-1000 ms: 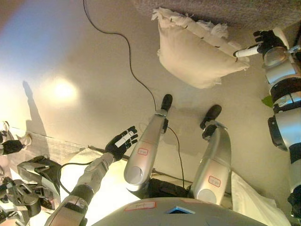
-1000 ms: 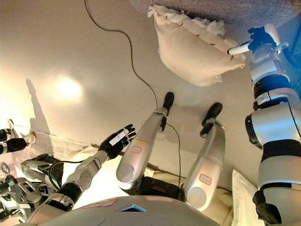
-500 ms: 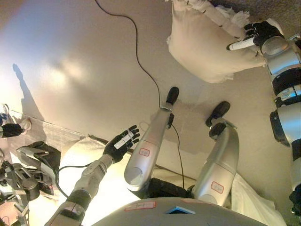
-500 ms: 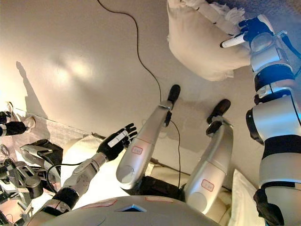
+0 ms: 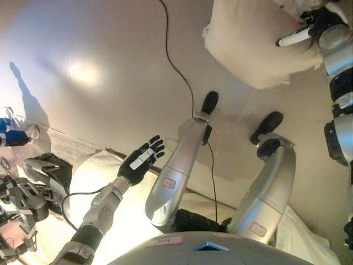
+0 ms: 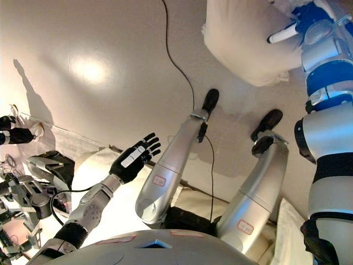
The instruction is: Pick up the pillow and put it on the sofa.
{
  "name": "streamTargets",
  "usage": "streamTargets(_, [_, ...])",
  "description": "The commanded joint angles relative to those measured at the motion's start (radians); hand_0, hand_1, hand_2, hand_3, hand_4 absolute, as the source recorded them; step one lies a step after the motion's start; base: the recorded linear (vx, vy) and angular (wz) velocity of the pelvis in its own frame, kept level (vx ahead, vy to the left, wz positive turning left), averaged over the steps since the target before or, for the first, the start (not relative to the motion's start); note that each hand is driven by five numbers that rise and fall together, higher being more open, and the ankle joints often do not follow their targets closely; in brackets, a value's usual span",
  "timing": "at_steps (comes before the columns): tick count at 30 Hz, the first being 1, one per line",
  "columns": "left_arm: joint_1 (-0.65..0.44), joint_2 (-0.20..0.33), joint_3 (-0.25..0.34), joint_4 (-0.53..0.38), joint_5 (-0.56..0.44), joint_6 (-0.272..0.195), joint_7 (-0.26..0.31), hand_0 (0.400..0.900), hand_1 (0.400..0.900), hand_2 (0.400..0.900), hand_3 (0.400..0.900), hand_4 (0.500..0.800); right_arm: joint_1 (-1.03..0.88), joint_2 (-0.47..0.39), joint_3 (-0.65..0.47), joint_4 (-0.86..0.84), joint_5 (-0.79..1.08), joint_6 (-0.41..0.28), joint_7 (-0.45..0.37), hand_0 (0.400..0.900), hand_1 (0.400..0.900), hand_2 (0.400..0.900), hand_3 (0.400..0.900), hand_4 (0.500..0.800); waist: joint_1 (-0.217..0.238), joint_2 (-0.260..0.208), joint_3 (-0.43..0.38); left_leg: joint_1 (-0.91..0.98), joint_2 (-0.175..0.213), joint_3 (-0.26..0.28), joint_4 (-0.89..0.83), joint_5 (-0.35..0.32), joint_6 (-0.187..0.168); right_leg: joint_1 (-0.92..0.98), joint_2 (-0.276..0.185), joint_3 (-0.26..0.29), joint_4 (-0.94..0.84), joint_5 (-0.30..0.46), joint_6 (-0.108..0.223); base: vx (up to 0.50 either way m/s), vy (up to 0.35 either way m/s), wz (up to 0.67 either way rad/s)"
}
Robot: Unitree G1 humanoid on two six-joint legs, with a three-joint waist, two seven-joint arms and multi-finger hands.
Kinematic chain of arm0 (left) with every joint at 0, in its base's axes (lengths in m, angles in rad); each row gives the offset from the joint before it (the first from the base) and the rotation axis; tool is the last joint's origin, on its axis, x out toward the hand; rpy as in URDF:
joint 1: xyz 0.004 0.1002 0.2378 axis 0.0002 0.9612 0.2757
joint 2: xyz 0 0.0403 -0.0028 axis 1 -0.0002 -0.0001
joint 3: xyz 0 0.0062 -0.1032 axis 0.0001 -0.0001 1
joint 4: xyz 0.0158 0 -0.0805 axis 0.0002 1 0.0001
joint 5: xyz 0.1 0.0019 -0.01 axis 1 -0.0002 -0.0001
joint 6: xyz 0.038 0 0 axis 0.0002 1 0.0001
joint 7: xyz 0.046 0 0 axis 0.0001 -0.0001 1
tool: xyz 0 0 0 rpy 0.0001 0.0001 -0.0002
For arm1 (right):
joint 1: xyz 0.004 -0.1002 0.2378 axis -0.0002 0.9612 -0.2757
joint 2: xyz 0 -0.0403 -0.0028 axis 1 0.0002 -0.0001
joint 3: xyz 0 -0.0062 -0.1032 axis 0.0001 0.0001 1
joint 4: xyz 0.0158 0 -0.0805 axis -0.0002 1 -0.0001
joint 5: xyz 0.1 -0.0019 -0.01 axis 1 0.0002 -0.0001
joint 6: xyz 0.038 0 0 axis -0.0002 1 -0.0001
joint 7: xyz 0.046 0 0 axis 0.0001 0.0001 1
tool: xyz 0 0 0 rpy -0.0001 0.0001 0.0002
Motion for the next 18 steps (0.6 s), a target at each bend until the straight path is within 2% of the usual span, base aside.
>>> streamTargets(1, [0.058,0.040,0.032,-0.046,-0.084,-0.068,-0.035,0.900,0.900,0.900,0.900,0.800,-0.028,-0.038,0.087,-0.065,-0.021,-0.013,0.003,0.900,0.900,0.900,0.900,0.800,0.014,0.152,0.021,-0.041,-0.023,0.080,0.069,-0.098,0.080,0.000,0.027,-0.032,0.165,-0.205,-0.033,-0.06,0.028,0.03])
streamTargets(3, [0.057,0.042,0.043,-0.063,-0.101,-0.059,-0.059,0.900,0.900,0.900,0.900,0.800,-0.043,-0.041,0.107,-0.071,-0.038,-0.019,0.008,0.900,0.900,0.900,0.900,0.800,0.013,0.154,0.021,-0.072,-0.025,0.082,0.093,-0.101,0.077,-0.031,0.028,-0.020,0.184,-0.206,-0.033,-0.06,0.032,0.00])
streamTargets(5, [0.058,0.050,0.048,-0.099,-0.110,-0.073,-0.088,0.900,0.900,0.900,0.900,0.800,-0.047,-0.047,0.123,-0.090,-0.039,-0.022,0.009,0.900,0.900,0.900,0.900,0.800,0.011,0.157,0.021,-0.101,-0.025,0.085,0.122,-0.106,0.077,-0.063,0.028,-0.010,0.211,-0.209,-0.034,-0.05,0.027,0.02])
streamTargets(8, [0.063,0.071,0.044,-0.198,-0.118,-0.059,-0.070,0.900,0.900,0.900,0.900,0.800,-0.050,-0.061,0.132,-0.117,-0.044,-0.017,0.010,0.900,0.900,0.900,0.900,0.800,0.011,0.161,0.021,-0.127,-0.023,0.087,0.154,-0.114,0.079,-0.087,0.022,-0.003,0.233,-0.212,-0.036,-0.02,0.004,0.04])
streamTargets(9, [0.064,0.076,0.043,-0.217,-0.125,-0.059,-0.062,0.900,0.900,0.900,0.900,0.800,-0.055,-0.064,0.135,-0.123,-0.040,-0.020,0.019,0.633,0.633,0.633,0.633,0.640,0.011,0.161,0.021,-0.131,-0.021,0.087,0.161,-0.116,0.080,-0.091,0.021,-0.001,0.236,-0.212,-0.037,0.00,0.000,0.00])
streamTargets(10, [0.064,0.082,0.043,-0.234,-0.128,-0.057,-0.054,0.900,0.900,0.900,0.900,0.800,-0.059,-0.067,0.136,-0.124,-0.030,-0.029,0.020,0.406,0.406,0.406,0.406,0.504,0.011,0.161,0.021,-0.134,-0.020,0.086,0.166,-0.117,0.078,-0.091,0.020,-0.001,0.239,-0.213,-0.036,0.00,0.000,0.00])
streamTargets(14, [0.061,0.103,0.038,-0.280,-0.113,-0.059,-0.026,0.900,0.900,0.900,0.900,0.800,-0.077,-0.081,0.137,-0.108,-0.025,-0.049,-0.025,0.400,0.400,0.400,0.400,0.500,0.012,0.158,0.021,-0.144,-0.019,0.084,0.194,-0.124,0.078,-0.097,0.018,-0.001,0.260,-0.219,-0.039,-0.01,-0.013,0.02])
streamTargets(18, [0.069,0.103,0.028,-0.286,-0.114,-0.085,-0.011,0.900,0.900,0.900,0.900,0.800,-0.096,-0.094,0.140,-0.090,-0.029,-0.061,-0.072,0.400,0.400,0.400,0.400,0.500,0.013,0.156,0.021,-0.144,-0.014,0.080,0.196,-0.123,0.077,-0.094,0.021,-0.005,0.262,-0.218,-0.043,0.00,0.000,-0.01])
